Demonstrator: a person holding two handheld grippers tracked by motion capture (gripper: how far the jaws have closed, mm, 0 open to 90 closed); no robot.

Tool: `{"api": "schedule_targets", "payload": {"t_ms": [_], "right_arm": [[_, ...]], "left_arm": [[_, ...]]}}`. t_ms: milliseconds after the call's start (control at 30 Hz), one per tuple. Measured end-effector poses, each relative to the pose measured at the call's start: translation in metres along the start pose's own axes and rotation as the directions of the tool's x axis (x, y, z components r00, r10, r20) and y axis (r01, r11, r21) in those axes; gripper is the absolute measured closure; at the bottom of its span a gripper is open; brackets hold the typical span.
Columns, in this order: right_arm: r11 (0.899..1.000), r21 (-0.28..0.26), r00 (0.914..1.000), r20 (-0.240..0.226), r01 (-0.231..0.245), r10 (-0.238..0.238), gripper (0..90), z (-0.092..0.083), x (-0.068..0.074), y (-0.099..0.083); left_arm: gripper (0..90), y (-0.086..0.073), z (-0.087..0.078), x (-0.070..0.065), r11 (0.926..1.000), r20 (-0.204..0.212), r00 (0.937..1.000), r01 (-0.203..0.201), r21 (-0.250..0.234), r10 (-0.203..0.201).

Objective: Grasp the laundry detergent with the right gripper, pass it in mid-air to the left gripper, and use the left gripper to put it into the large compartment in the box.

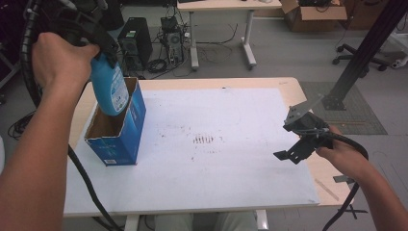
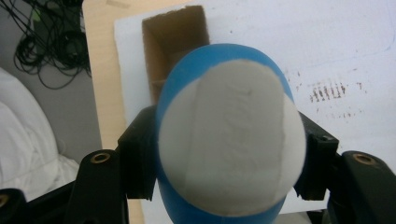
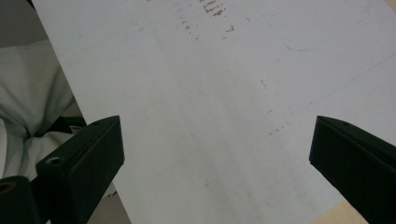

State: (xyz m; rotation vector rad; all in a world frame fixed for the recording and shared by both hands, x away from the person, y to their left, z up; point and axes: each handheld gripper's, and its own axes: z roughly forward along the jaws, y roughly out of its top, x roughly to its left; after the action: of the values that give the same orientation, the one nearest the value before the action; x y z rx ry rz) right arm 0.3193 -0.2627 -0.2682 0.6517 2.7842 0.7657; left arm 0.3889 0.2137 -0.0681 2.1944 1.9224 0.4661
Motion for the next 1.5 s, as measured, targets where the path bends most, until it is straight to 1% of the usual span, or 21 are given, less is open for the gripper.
{"api": "schedule_targets", "payload": {"t_ms": [33,67,167,333,467,500,533,667,800,900,1033,1100,1200,1500], "right_arm": [[1.0,0.0,1.0,0.0,0.0,0.0,2.8,0.0,0.0,0.0],[1.0,0.001,1.0,-0.005,0.007,-0.007,2.8,0.0,0.001,-0.001],[1.0,0.007,1.0,-0.004,0.007,-0.007,2.8,0.002,0.001,-0.002],[1.0,0.01,1.0,-0.004,0.001,-0.001,2.8,0.002,-0.001,-0.004],[1.0,0.008,1.0,-0.001,-0.001,0.001,2.7,0.002,-0.001,-0.003],[1.0,0.008,1.0,-0.001,-0.001,0.001,2.7,0.002,-0.001,-0.003],[1.0,0.009,1.0,-0.002,0.001,-0.001,2.7,0.003,-0.001,-0.003],[1.0,0.017,1.0,-0.007,0.006,-0.006,2.8,0.006,0.0,-0.003],[1.0,0.022,1.0,-0.009,-0.001,0.002,2.8,0.008,-0.002,-0.004],[1.0,0.027,0.9999,-0.01,-0.002,0.002,2.8,0.009,-0.002,-0.005],[1.0,0.03,0.9999,-0.007,-0.011,0.011,2.8,0.008,-0.002,-0.007],[0.999,0.031,0.9999,-0.005,-0.016,0.016,2.8,0.008,-0.003,-0.009],[0.999,0.036,0.9996,-0.003,-0.027,0.027,2.8,0.008,-0.004,-0.011],[0.998,0.053,0.9996,0.0,-0.028,0.028,2.8,0.009,-0.003,-0.011]], "left_arm": [[37.7,0.0,0.0,0.0,1.0,0.0,1.0,0.0,0.0,0.0],[37.8,-0.002,0.003,0.006,0.9996,-0.001,0.9996,0.029,-0.002,-0.029],[37.7,-0.005,0.007,0.014,0.9981,-0.016,0.998,0.062,-0.003,-0.062],[37.8,-0.011,0.015,0.025,0.9951,-0.028,0.9948,0.098,-0.008,-0.098],[37.8,-0.015,0.028,0.029,0.9932,-0.027,0.9929,0.116,-0.008,-0.116],[37.8,-0.015,0.028,0.029,0.9932,-0.027,0.9929,0.116,-0.008,-0.116],[37.8,-0.017,0.036,0.031,0.9931,-0.026,0.9928,0.117,-0.004,-0.117],[37.8,-0.02,0.053,0.032,0.9935,-0.022,0.9933,0.114,0.006,-0.114],[37.8,-0.023,0.072,0.032,0.9938,-0.011,0.9938,0.111,0.014,-0.11],[37.8,-0.025,0.086,0.032,0.994,-0.012,0.9942,0.107,0.023,-0.107],[37.8,-0.028,0.104,0.031,0.9954,-0.018,0.9959,0.09,0.032,-0.089],[37.8,-0.03,0.112,0.032,0.9951,-0.015,0.9957,0.092,0.036,-0.091],[37.8,-0.033,0.124,0.033,0.995,-0.014,0.9958,0.091,0.041,-0.091],[37.8,-0.04,0.155,0.032,0.9964,-0.006,0.9975,0.07,0.048,-0.07]]}}
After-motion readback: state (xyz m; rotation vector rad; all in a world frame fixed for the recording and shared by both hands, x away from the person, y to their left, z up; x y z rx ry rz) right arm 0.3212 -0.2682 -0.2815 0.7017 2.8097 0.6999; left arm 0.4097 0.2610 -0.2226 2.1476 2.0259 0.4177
